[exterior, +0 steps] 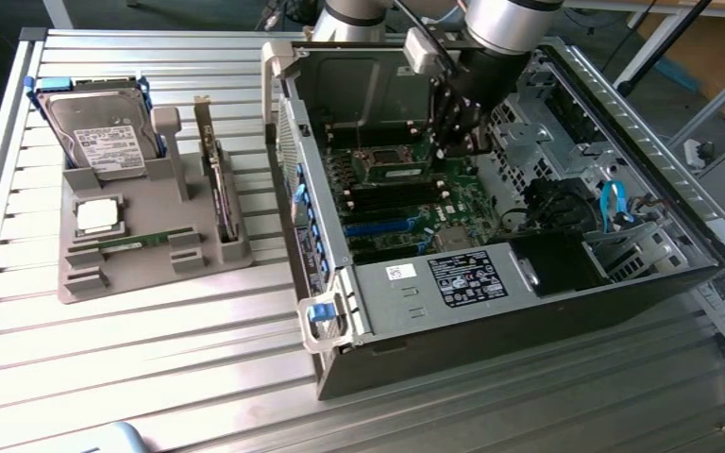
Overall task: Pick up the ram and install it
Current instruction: 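Pick up the ram and move it above insertion slot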
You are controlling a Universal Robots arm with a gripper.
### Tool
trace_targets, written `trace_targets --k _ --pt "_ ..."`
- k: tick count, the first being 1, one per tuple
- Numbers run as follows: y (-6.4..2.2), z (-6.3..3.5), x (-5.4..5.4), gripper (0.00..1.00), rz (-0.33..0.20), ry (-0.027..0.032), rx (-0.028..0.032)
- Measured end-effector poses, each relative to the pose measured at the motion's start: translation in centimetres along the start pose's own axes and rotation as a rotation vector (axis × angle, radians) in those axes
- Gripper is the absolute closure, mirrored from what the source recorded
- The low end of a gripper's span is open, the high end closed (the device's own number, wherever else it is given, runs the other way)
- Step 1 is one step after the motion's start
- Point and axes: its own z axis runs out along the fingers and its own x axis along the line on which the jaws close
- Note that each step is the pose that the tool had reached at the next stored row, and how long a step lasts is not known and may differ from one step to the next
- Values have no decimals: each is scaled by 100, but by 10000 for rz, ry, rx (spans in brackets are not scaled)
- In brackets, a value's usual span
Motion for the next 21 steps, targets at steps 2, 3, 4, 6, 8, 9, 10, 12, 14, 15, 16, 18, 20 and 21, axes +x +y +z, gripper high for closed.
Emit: trace_targets --k 2,3,4,6,8,9,10,12,14,15,16,18,20,21 --pt "0 -40 1 88 0 25 -6" --pt "0 -66 1 88 1 40 -10" --pt "0 -85 2 88 2 51 -13" --pt "-1 -132 3 88 2 75 -19" --pt "-1 -167 4 88 3 91 -24" --pt "-2 -203 4 88 3 108 -29" --pt "-2 -226 4 88 4 119 -33" --pt "-2 -258 5 88 4 136 -39" --pt "-3 -287 6 88 4 153 -42" --pt "-2 -319 7 88 5 173 -46" --pt "-3 -340 7 88 6 185 -48" --pt "-2 -371 8 88 6 205 -50" --pt "-2 -403 8 88 7 227 -53" --pt "-2 -423 9 88 7 240 -55"
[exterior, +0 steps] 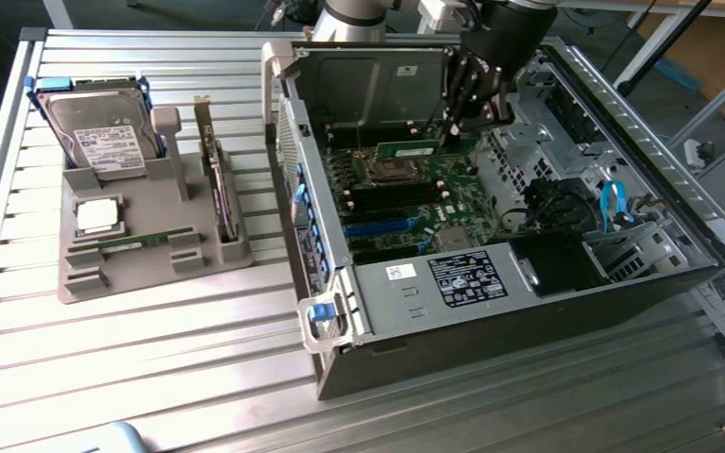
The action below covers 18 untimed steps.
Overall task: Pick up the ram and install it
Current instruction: 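Pick up the ram and move it above insertion slot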
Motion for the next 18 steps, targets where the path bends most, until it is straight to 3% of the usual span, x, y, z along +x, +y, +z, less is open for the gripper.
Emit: trace_targets --k 18 --pt "1 -232 10 88 3 106 -23"
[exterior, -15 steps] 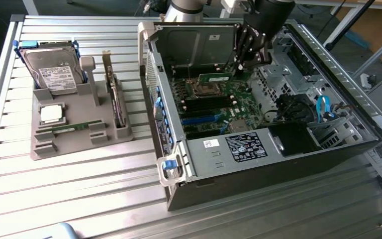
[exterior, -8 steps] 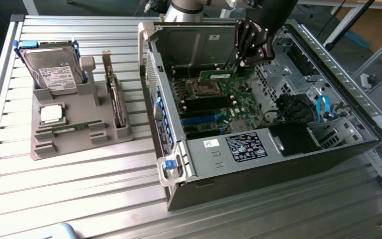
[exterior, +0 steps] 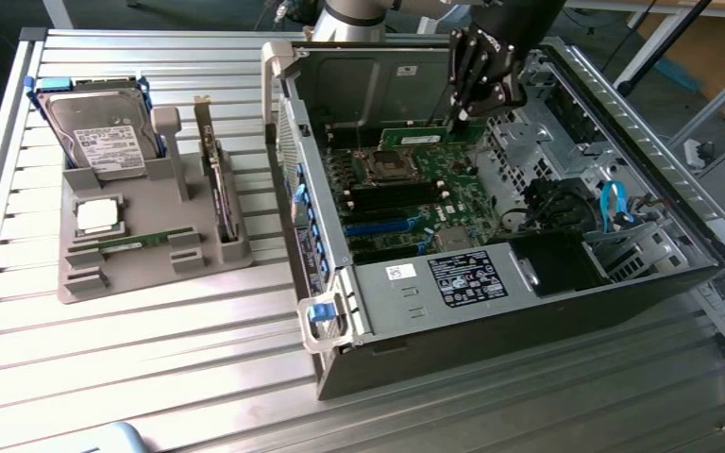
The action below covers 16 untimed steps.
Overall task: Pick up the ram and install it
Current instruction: 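Pick up the ram and move it above insertion slot, then insert the ram into the slot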
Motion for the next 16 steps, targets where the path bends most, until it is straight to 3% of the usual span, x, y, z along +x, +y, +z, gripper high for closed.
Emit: trace_targets --k 16 --pt "-1 40 -2 88 0 2 -1"
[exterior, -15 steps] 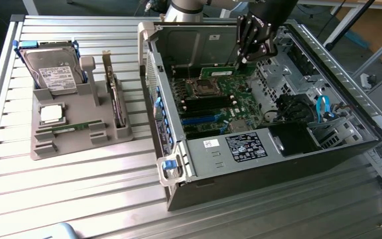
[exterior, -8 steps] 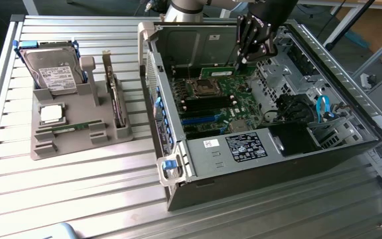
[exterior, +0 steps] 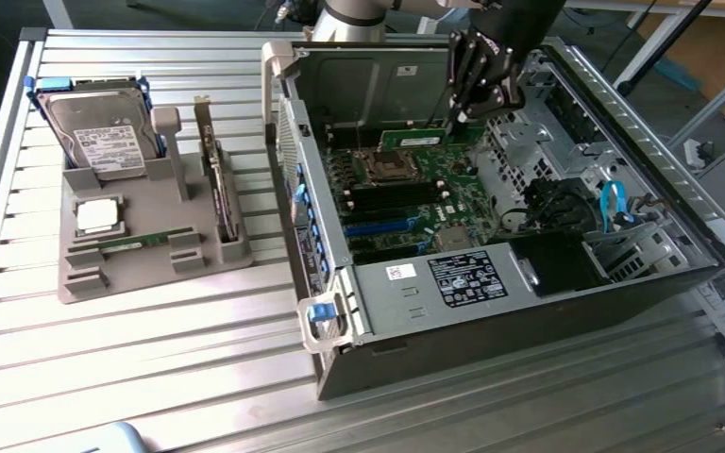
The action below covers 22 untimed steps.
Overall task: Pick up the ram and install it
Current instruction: 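Insert the ram into the slot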
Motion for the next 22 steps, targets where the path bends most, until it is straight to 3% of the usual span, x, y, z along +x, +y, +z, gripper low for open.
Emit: trace_targets --k 9,22 --pt "-4 77 -4 88 0 -1 1" --pt "-12 274 -15 88 0 1 -3"
